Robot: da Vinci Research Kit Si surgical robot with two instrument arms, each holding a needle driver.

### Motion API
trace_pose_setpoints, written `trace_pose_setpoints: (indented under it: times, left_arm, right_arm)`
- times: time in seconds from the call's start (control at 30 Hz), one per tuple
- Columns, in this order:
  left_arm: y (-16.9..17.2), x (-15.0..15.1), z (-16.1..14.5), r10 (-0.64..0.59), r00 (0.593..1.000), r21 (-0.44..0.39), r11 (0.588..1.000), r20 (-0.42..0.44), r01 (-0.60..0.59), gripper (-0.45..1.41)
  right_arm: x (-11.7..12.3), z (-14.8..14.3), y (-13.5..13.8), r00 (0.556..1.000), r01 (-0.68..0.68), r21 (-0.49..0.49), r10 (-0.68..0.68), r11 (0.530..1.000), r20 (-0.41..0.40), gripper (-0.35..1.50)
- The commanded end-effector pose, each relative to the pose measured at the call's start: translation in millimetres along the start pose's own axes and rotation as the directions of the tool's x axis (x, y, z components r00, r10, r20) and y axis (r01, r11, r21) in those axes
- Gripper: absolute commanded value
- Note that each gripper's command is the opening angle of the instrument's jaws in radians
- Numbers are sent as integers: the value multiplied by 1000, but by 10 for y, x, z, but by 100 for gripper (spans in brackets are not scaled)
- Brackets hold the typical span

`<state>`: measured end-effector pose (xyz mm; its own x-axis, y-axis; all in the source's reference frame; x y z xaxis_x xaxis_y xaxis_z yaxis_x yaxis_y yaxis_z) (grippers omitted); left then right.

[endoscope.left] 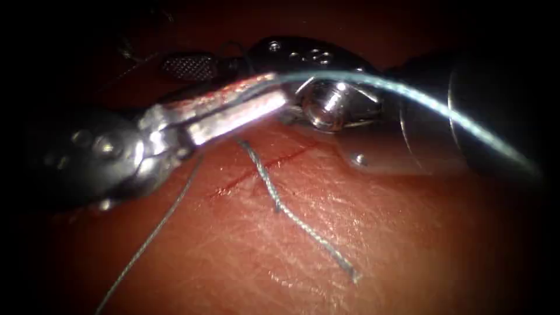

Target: Wound Closure

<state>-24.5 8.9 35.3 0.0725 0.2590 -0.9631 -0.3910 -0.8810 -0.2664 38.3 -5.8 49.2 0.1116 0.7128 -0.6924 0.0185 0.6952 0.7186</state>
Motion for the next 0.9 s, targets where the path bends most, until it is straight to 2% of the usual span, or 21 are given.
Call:
trace_pose_setpoints:
  times: [0.03, 0.13, 0.37, 0.63, 0.7, 0.77, 0.9]
  left_arm:
    - [6, -9, 3, -1, 1000, -1, 1000, 0, 1, -45]
    - [12, -15, 3, -6, 1000, -1, 1000, -1, 6, -45]
    - [18, -27, 1, -1, 1000, -3, 1000, -3, 1, -45]
    - [13, -40, -14, 7, 1000, -17, 1000, -8, -8, -45]
    - [13, -42, -17, 3, 1000, -18, 1000, -8, -3, -45]
    - [11, -47, -23, 7, 1000, -13, 1000, -7, -7, -45]
    - [8, -51, -26, 9, 1000, -8, 1000, -18, -9, -45]
  right_arm:
    - [2, 5, 2, 1000, -3, 7, 3, 1000, -29, 7]
    - [13, 3, -1, 997, -6, 35, 9, 999, -80, 5]
    - [22, -9, -9, 993, 1, 90, 10, 996, -119, 5]
    - [14, -37, -16, 986, -55, 264, 95, 963, -138, 4]
    - [12, -45, -16, 982, -46, 318, 101, 947, -159, 0]
    - [13, -54, -12, 973, -32, 392, 119, 919, -200, 5]
    - [13, -59, -14, 962, -27, 422, 139, 906, -235, 4]
